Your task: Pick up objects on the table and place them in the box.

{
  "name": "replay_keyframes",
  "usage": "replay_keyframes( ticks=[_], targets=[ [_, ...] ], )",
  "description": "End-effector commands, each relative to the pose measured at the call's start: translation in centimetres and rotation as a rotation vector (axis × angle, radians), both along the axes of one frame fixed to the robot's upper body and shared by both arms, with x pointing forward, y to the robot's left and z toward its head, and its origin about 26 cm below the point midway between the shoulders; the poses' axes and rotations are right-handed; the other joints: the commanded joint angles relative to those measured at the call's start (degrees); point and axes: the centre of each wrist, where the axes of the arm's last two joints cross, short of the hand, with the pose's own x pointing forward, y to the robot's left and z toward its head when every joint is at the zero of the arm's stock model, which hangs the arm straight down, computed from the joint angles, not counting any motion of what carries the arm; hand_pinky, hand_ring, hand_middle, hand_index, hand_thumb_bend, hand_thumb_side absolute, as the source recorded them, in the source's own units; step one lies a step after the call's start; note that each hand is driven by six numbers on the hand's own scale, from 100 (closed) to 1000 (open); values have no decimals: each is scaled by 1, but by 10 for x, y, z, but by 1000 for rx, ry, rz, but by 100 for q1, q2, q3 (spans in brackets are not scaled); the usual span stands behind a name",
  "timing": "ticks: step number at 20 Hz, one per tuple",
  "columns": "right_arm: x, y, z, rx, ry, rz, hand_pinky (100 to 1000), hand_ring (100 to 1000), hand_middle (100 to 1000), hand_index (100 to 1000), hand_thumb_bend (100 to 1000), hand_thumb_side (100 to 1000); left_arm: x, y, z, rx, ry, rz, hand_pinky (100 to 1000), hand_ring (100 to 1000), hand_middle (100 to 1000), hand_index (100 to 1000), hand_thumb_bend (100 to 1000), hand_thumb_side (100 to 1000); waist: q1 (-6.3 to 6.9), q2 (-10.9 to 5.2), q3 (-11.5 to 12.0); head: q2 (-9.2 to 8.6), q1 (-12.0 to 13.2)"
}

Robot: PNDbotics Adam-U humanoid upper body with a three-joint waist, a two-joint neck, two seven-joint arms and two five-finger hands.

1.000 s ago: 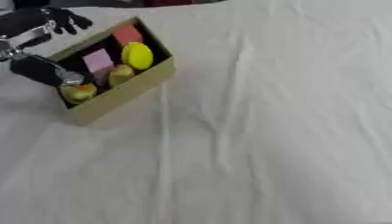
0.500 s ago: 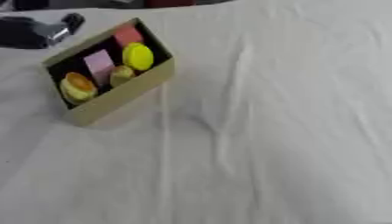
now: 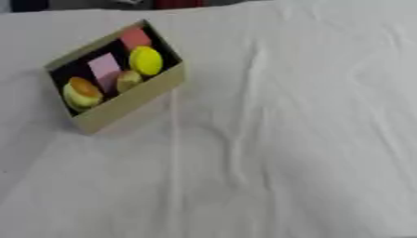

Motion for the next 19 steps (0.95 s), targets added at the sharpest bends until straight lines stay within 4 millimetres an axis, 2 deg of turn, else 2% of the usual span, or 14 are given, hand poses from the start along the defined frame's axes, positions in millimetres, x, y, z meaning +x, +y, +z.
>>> replay_keyframes(
  ticks=[1,9,14,19],
  targets=[
    [-5,-1,10,12,-50,6,864,795,721,814,100,538,-7,11,7,-106,-117,-69,751,728,727,875,466,547,-33,-161,10,-25,-40],
    [-3,3,10,52,-215,56,871,856,802,844,100,610,-3,18,-17,-190,-179,-152,763,740,739,891,500,547,-78,-222,9,-35,-154],
    [-1,6,5,86,-281,50,870,855,800,843,100,600,0,13,-31,-205,-173,-184,766,741,740,897,518,546,-87,-236,10,-26,-254],
    [0,7,2,104,-297,55,857,834,792,841,100,594,2,9,-36,-206,-179,-193,764,743,741,895,521,544,-96,-245,0,-14,-302]
  ],
)
